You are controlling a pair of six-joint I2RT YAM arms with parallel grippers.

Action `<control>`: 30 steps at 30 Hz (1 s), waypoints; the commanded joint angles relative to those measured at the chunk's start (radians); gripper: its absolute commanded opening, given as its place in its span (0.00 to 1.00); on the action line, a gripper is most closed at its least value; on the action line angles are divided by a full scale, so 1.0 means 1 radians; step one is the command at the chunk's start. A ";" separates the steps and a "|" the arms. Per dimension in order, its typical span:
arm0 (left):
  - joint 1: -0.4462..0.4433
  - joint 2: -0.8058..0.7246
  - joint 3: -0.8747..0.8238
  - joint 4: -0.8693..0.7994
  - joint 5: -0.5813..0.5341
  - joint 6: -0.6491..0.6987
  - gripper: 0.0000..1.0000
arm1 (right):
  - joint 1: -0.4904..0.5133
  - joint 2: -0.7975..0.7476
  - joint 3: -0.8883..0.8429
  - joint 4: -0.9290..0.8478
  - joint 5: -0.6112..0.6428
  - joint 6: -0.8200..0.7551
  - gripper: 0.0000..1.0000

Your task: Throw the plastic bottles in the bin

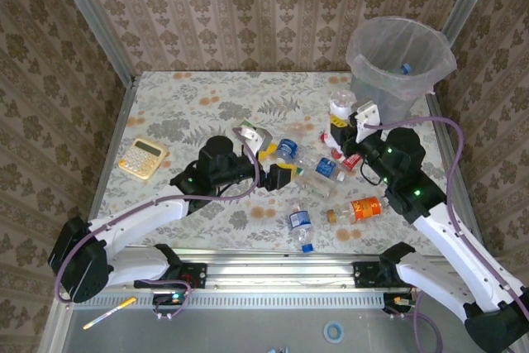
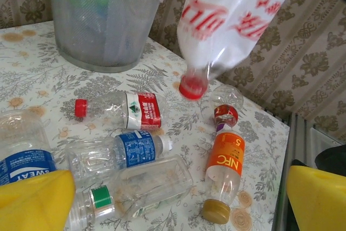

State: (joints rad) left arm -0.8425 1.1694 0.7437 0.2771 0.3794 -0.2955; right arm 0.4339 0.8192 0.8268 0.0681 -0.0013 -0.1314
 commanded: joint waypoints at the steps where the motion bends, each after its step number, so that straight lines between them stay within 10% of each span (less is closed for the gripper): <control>1: 0.010 -0.007 -0.018 0.007 -0.016 -0.017 1.00 | -0.011 -0.020 -0.017 0.203 0.128 -0.135 0.11; 30: 0.051 0.056 -0.021 0.048 0.006 -0.034 1.00 | -0.279 0.225 0.180 0.583 0.061 -0.331 0.07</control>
State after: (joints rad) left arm -0.8013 1.2148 0.7151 0.2871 0.3637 -0.3145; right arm 0.1612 1.0245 0.9512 0.5743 0.0891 -0.4686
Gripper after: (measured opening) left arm 0.997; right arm 0.284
